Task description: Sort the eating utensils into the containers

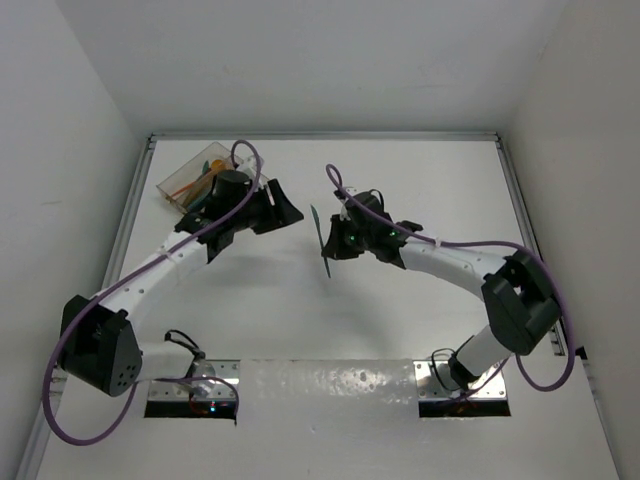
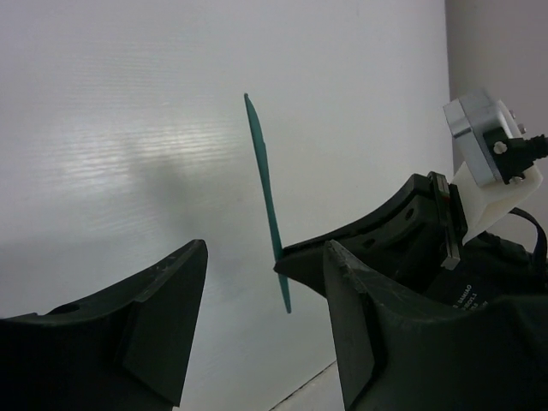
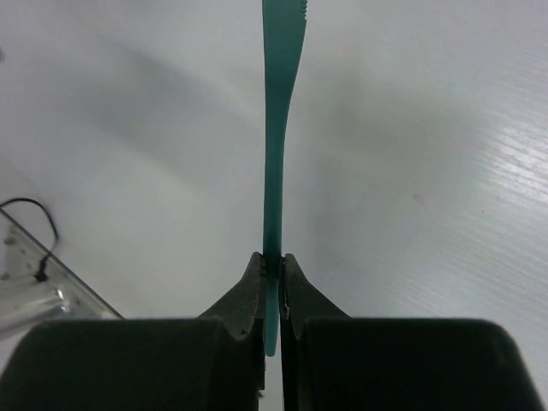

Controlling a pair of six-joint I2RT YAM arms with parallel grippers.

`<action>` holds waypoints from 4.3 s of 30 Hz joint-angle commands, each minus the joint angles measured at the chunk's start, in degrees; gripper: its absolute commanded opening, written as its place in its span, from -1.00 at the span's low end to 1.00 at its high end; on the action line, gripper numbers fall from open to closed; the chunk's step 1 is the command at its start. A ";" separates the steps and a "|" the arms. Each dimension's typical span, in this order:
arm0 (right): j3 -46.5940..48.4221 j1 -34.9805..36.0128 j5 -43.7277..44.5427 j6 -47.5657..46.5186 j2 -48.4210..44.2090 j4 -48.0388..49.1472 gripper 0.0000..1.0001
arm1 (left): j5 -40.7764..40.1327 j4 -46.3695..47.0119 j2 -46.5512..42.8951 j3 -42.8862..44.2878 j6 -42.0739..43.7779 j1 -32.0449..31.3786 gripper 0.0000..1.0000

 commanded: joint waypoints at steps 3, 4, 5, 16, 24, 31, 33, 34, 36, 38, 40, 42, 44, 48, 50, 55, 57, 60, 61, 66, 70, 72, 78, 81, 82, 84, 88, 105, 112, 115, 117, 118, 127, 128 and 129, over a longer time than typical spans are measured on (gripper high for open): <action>0.72 0.90 -1.45 5.22 -2.78 5.14 -1.00 | -0.22 7.55 2.24 -0.71 -3.75 -2.26 0.08; 0.72 0.90 -1.80 5.39 -2.87 5.22 -1.00 | -0.31 8.34 2.50 -0.53 -3.75 -2.44 0.07; 0.54 0.90 -2.06 5.48 -3.05 5.57 -1.00 | -0.31 8.52 2.77 -0.27 -3.84 -2.70 0.07; -0.69 1.08 -2.59 7.85 -4.72 8.47 -1.00 | 0.83 7.55 8.83 2.72 -3.84 -5.95 -0.06; -0.51 1.34 -3.04 8.47 -4.37 9.97 -1.00 | 1.97 8.70 11.38 3.77 -3.93 -7.36 -0.55; -0.08 1.43 -2.68 7.86 -4.10 9.62 -0.81 | 1.98 7.91 12.35 5.18 -2.88 -7.36 -1.00; -0.07 1.43 -2.07 6.98 -4.45 8.74 -0.50 | 0.22 6.07 12.35 6.84 -0.86 -7.27 -1.00; -0.16 1.34 -2.07 6.72 -4.72 7.96 -0.42 | -0.39 5.45 12.44 7.55 0.19 -6.84 -1.00; -0.60 1.34 -1.11 5.40 -5.94 6.47 -0.14 | -2.23 2.48 12.87 10.35 4.76 -5.61 -1.00; -0.95 1.34 0.21 2.60 -7.35 4.01 -0.02 | -3.64 -0.17 13.75 12.55 10.80 -2.54 -1.00; -1.83 1.34 2.84 0.40 -9.89 0.67 0.10 | -5.05 -3.60 14.80 15.89 15.91 1.49 -1.00; -2.97 1.34 4.78 -2.86 -12.70 -2.75 0.13 | -8.12 -5.53 15.16 18.44 24.96 3.70 -1.00; -4.46 1.43 7.59 -5.75 -14.73 -4.87 0.18 | -15.63 -6.76 15.86 20.02 35.11 5.03 -1.00; -7.36 1.34 10.85 -9.54 -19.74 -9.27 0.25 | -25.43 -5.99 18.58 20.12 51.41 5.56 -1.00; -9.73 1.25 11.73 -11.12 -22.55 -9.72 0.30 | -28.60 -5.80 21.30 20.99 57.93 6.17 -1.00; -12.03 1.17 11.47 -13.06 -26.16 -10.51 0.35 | -27.02 -5.37 26.49 24.33 67.08 9.60 -1.00; -12.20 1.08 11.12 -13.94 -26.60 -10.86 0.37 | -27.21 -4.93 28.51 25.65 69.27 10.83 -1.00; -12.47 1.08 10.59 -14.82 -26.95 -11.03 0.39 | -26.76 -5.46 31.24 26.71 70.60 12.24 -1.00; -12.12 1.08 10.41 -15.34 -26.87 -11.56 0.39 | -27.03 -5.37 31.85 27.24 70.95 12.50 -1.00; -11.15 1.08 11.73 -17.36 -26.95 -13.58 0.43 | -23.60 -6.78 33.53 27.16 71.14 12.94 -0.79; -11.58 0.99 12.17 -17.98 -27.48 -13.76 0.46 | -23.95 -8.00 34.50 26.63 69.82 12.86 -0.67; -11.85 0.99 11.91 -18.16 -27.92 -13.58 0.48 | -23.87 -8.09 34.32 26.28 68.85 12.86 -0.59; -11.41 0.99 12.95 -18.34 -29.49 -14.90 0.55 | -22.37 -8.71 31.78 27.59 64.64 12.77 -0.37; -11.41 0.90 16.20 -17.81 -31.60 -16.22 0.71 | -22.28 -8.27 27.22 29.00 56.21 12.77 -0.29; -11.41 0.99 18.65 -17.63 -32.31 -17.44 0.88 | -22.46 -8.00 23.98 29.09 53.23 12.68 -0.22; -11.32 0.99 22.35 -17.81 -35.03 -19.38 0.98 | -21.50 -8.27 20.10 28.48 44.79 12.68 -0.16; -11.50 0.90 30.16 -18.16 -40.83 -23.07 0.98 | -21.66 -8.00 5.46 20.68 30.31 12.77 -0.01; -11.50 0.90 48.73 -6.82 -57.53 -40.39 0.98 | -33.97 -23.64 -39.74 -0.88 14.89 12.86 0.95; -14.66 0.90 47.24 -5.42 -65.88 -41.71 0.98 | -36.78 -24.52 -46.53 -5.36 11.29 12.77 0.95; -15.63 0.99 47.59 -5.06 -68.43 -41.97 0.98 | -37.14 -24.18 -48.64 -6.15 10.66 12.77 0.96; -15.89 0.90 47.76 -4.89 -69.31 -42.32 0.98 | -37.57 -23.82 -49.35 -7.03 9.96 12.77 0.96; -15.98 0.99 47.77 -4.80 -69.40 -42.59 0.98 | -38.01 -23.82 -49.52 -7.21 9.70 12.77 0.96; -15.72 0.90 47.42 -5.85 -69.58 -41.97 0.98 | -37.75 -24.17 -49.18 -7.83 7.68 12.77 0.97; -15.63 0.99 47.41 -6.20 -69.49 -41.89 0.98 | -37.75 -24.52 -49.17 -7.65 7.24 12.77 0.97; -15.37 0.99 47.33 -6.29 -69.49 -41.80 0.98 | -38.01 -24.70 -49.09 -7.56 6.97 12.77 0.97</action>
